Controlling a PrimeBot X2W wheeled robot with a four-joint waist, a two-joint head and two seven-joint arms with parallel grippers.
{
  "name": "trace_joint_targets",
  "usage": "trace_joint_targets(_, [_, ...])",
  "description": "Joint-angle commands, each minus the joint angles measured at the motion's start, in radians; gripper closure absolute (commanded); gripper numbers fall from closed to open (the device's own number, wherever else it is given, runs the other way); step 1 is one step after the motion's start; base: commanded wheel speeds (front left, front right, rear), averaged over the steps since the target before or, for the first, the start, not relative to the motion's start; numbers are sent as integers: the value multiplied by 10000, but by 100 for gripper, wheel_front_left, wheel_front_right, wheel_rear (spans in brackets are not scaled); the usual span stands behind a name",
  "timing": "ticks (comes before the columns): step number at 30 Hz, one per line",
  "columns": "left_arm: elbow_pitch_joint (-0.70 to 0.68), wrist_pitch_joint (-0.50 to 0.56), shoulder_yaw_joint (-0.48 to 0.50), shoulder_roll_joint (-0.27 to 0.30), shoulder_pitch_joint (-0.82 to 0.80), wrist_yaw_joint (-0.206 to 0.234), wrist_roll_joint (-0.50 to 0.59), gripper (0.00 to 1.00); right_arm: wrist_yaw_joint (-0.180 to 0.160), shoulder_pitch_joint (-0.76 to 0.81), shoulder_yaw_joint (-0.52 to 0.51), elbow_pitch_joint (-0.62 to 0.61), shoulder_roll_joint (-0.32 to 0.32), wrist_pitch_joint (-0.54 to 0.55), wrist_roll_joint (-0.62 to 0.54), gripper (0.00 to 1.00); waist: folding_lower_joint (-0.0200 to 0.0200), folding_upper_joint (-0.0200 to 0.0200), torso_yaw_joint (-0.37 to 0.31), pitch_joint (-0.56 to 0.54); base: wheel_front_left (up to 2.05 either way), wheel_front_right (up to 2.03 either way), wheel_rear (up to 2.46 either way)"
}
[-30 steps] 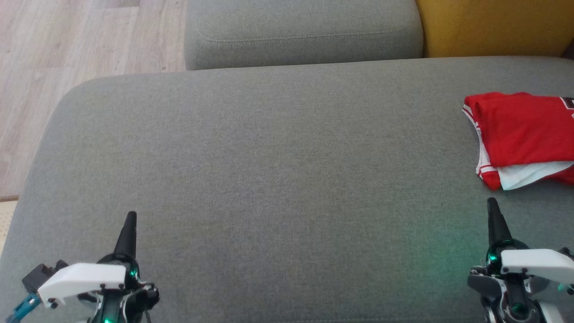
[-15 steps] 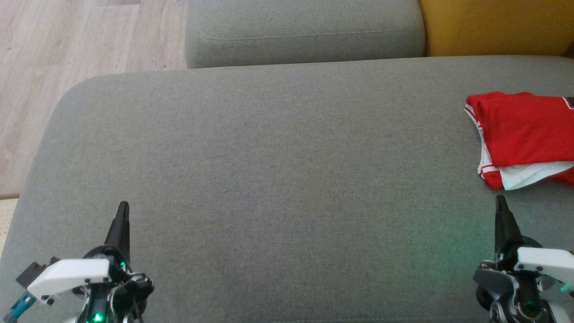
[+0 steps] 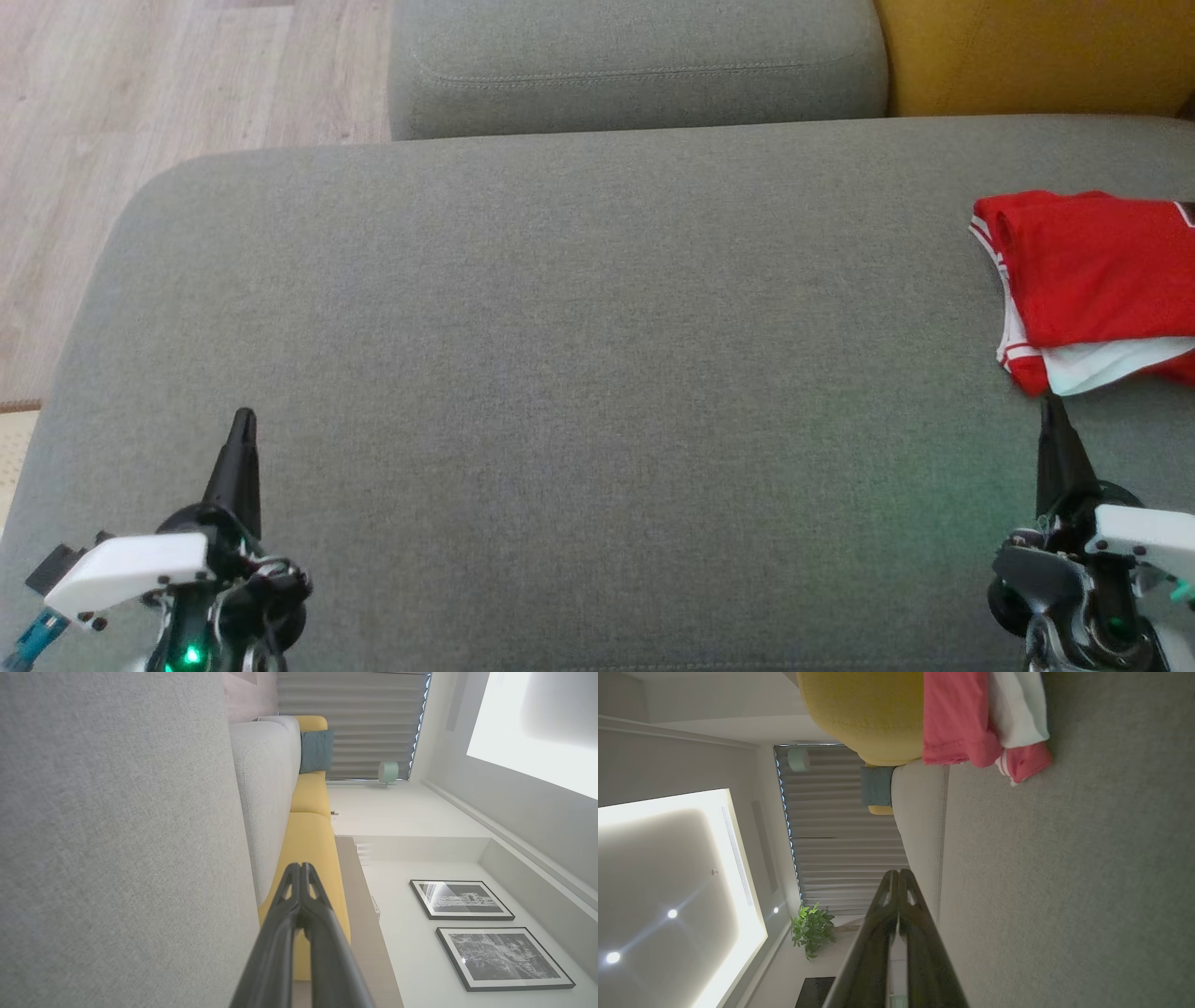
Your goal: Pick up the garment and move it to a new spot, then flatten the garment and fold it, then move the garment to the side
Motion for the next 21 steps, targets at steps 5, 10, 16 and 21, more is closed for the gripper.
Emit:
trace_joint_targets(5, [-350, 68, 326, 73, -571, -71, -21, 100, -9, -513, 198, -385, -96, 70, 83, 100, 0, 0, 0, -1, 0, 0, 0])
trace_joint_targets(10, [-350, 76, 336, 66, -571, -71, -13, 100, -9, -514, 193, -384, -93, 74, 79, 100, 0, 0, 0, -1, 0, 0, 0])
trace_joint_targets(16, [-350, 85, 347, 58, -572, -71, -3, 100, -9, -514, 187, -384, -89, 79, 74, 100, 0, 0, 0, -1, 0, 0, 0])
trace_joint_targets(21, [-349, 91, 356, 52, -573, -71, 4, 100, -9, -515, 183, -384, -86, 82, 71, 100, 0, 0, 0, -1, 0, 0, 0])
